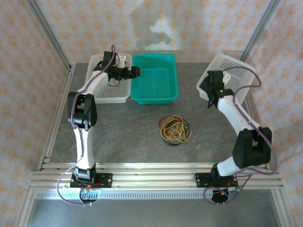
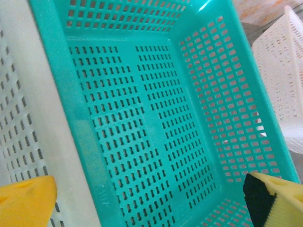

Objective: Untangle the cables

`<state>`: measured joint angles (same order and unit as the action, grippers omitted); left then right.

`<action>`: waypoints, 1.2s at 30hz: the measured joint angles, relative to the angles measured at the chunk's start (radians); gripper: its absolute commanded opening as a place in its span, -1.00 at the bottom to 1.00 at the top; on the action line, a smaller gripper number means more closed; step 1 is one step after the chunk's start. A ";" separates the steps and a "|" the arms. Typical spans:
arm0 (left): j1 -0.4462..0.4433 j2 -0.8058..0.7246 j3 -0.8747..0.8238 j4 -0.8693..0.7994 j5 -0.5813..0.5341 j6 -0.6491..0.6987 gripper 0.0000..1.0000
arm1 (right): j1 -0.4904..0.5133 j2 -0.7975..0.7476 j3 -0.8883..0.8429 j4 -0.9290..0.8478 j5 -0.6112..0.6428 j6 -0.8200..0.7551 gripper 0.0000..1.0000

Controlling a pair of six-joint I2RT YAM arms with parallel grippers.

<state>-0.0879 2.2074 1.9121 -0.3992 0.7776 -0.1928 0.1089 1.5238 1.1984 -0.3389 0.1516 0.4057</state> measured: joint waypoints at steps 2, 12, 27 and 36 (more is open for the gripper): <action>-0.010 0.000 0.013 -0.003 -0.008 0.011 0.98 | -0.032 0.055 0.042 0.008 -0.026 0.007 0.65; -0.027 -0.185 -0.181 0.029 -0.272 0.017 0.98 | -0.086 0.377 0.308 0.036 -0.169 0.021 0.62; -0.027 -0.535 -0.568 0.217 -0.416 -0.045 0.98 | -0.086 0.837 0.879 -0.087 -0.158 -0.008 0.41; -0.027 -0.535 -0.575 0.217 -0.420 -0.047 0.99 | -0.087 0.894 0.938 -0.130 -0.163 -0.064 -0.12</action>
<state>-0.1154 1.6722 1.3376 -0.1818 0.3580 -0.2394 0.0223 2.4180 2.1368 -0.4686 -0.0116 0.3420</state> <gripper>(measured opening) 0.992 0.497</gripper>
